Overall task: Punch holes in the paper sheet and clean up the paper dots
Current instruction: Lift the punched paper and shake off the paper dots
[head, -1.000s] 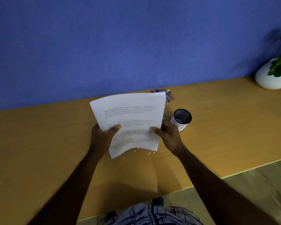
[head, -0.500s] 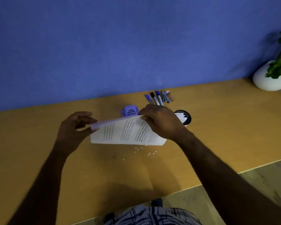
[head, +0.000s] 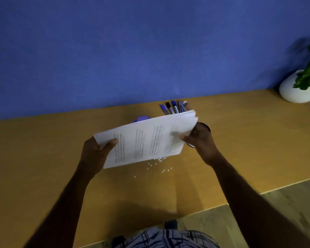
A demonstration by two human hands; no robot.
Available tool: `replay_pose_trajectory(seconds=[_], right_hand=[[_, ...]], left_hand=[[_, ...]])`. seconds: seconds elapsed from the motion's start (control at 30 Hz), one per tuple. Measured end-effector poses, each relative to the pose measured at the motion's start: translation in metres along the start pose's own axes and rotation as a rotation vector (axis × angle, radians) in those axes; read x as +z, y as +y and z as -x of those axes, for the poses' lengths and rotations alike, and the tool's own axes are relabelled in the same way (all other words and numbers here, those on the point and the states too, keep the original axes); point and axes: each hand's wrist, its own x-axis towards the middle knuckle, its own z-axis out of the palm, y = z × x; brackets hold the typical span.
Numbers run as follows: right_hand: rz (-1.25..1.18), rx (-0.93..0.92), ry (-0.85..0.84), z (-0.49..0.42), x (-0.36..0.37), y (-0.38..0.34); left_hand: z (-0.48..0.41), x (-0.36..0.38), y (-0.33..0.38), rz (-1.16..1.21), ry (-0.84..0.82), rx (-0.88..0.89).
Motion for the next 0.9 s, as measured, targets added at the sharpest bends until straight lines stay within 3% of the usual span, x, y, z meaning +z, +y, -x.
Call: replay_pose_trajectory(seconds=[0.33, 0.5, 0.9], right_hand=[[-0.073, -0.094, 0.075, 0.006, 0.016, 0.028], [0.05, -0.021, 0.071, 0.009, 0.021, 0.043], [0.056, -0.027, 0.229, -0.001, 0.022, 0.047]], left_hand=[[0.01, 0.031, -0.002, 0.037, 0.025, -0.023], [0.016, 0.047, -0.017, 0.051, 0.044, -0.155], [0.005, 0.055, -0.021, -0.012, 0.137, -0.212]])
